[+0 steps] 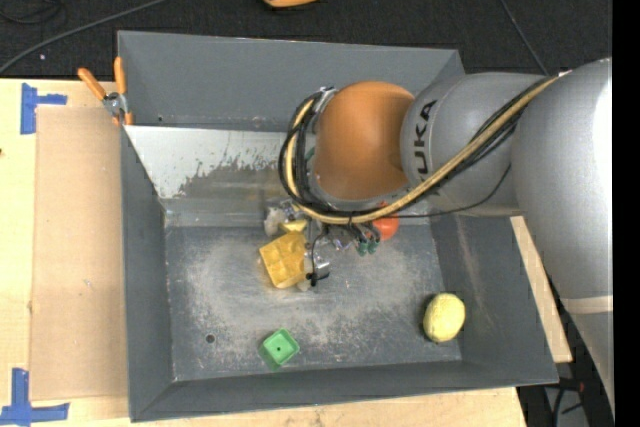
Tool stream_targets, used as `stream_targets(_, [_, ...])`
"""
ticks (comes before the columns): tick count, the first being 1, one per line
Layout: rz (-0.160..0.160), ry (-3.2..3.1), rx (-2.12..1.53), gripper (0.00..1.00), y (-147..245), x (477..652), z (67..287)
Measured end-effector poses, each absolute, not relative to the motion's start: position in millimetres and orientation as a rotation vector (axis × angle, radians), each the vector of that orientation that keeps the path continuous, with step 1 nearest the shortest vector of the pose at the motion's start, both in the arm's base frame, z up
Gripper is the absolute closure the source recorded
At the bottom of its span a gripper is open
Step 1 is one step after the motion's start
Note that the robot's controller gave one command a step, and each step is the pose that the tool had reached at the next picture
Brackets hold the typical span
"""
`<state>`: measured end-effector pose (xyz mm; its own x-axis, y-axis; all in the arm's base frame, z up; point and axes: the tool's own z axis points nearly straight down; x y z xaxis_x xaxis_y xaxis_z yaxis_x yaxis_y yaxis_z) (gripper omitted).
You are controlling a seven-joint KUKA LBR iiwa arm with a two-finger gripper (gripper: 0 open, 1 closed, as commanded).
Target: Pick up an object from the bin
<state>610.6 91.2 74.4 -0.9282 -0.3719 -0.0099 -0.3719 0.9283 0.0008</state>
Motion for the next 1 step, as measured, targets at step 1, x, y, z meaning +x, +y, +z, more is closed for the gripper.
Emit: stream_targets(1, [0.002,3.055,-0.701,0.00,93.3,611.4,64.9])
